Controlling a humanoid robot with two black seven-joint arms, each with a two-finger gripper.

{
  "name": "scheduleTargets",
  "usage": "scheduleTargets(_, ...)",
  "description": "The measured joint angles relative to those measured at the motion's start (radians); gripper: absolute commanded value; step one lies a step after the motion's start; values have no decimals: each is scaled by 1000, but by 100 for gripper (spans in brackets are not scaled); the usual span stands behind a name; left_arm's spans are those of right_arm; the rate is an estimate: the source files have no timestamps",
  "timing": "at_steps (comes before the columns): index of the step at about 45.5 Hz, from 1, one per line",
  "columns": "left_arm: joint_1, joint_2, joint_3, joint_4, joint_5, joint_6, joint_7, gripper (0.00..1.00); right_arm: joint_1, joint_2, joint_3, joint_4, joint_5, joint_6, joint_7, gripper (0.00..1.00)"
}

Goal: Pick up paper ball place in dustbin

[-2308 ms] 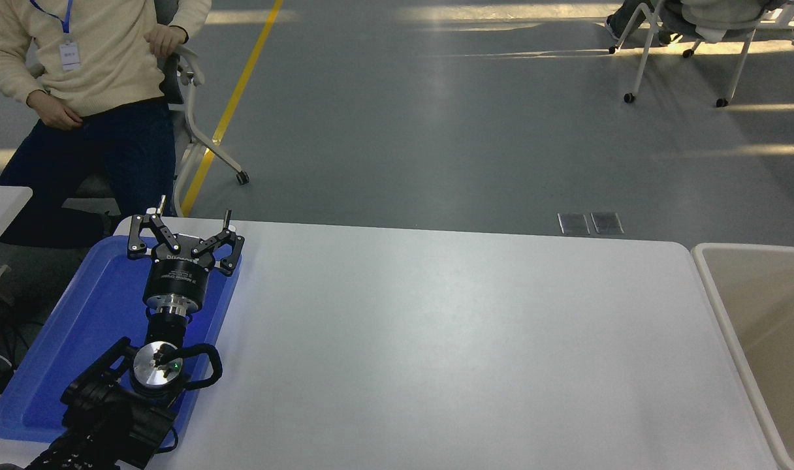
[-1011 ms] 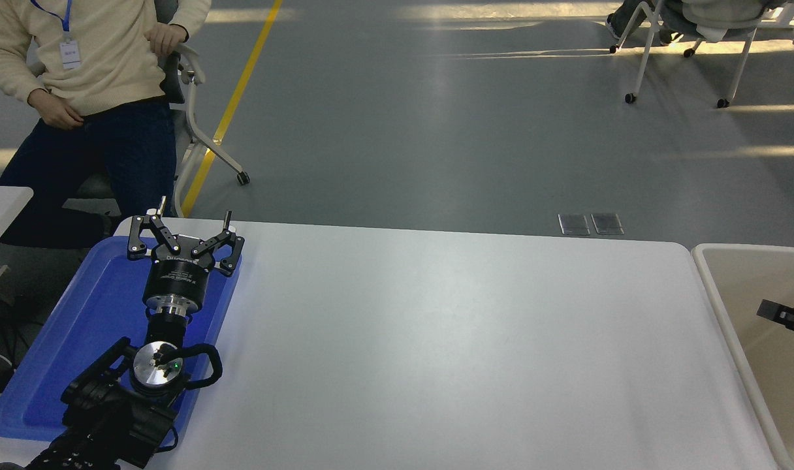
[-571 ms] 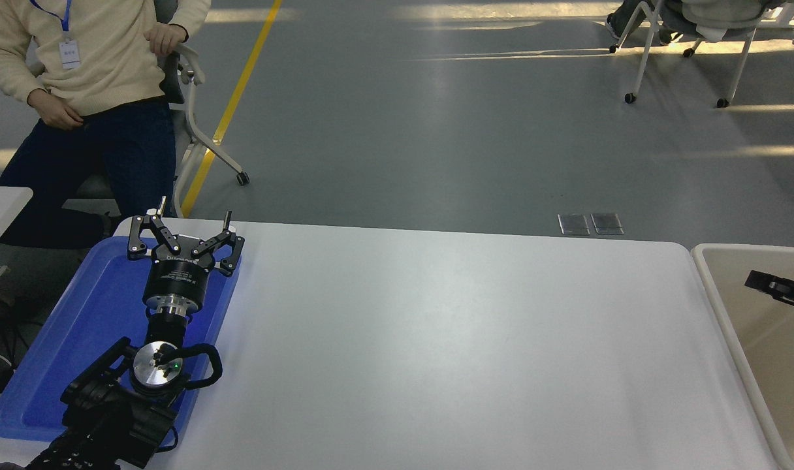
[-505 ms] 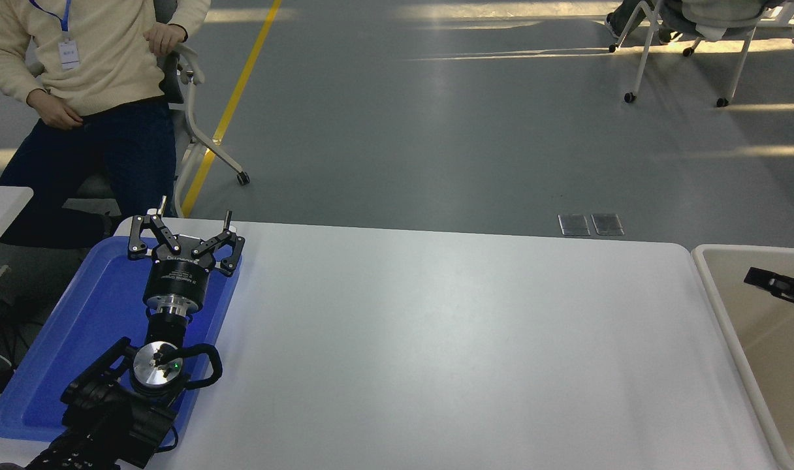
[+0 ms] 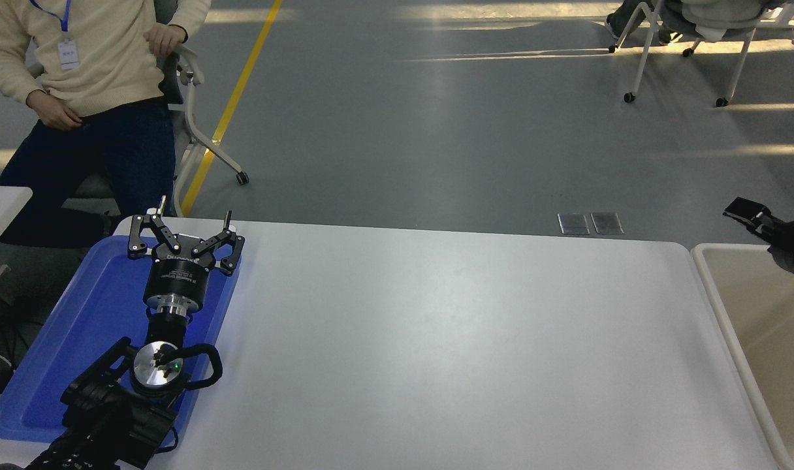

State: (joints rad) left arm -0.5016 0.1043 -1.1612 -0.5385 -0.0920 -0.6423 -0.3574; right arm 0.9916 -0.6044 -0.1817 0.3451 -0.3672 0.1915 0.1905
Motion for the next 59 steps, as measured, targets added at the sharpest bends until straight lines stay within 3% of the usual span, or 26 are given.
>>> scheduleTargets(12,0,0,0,0,0,0,0,100,-6,-3,224,117,16,2,0,100)
scheduleTargets(29,0,0,0,0,0,1,0,100,-27,23,424,292,314,0,0,100)
scheduleTargets(43,0,0,0,0,0,1,0,100,-109,144,625,332,485,5,0,100)
scheduleTargets(59,0,0,0,0,0,1,0,100,-233,317,823,332,536,50,0,100)
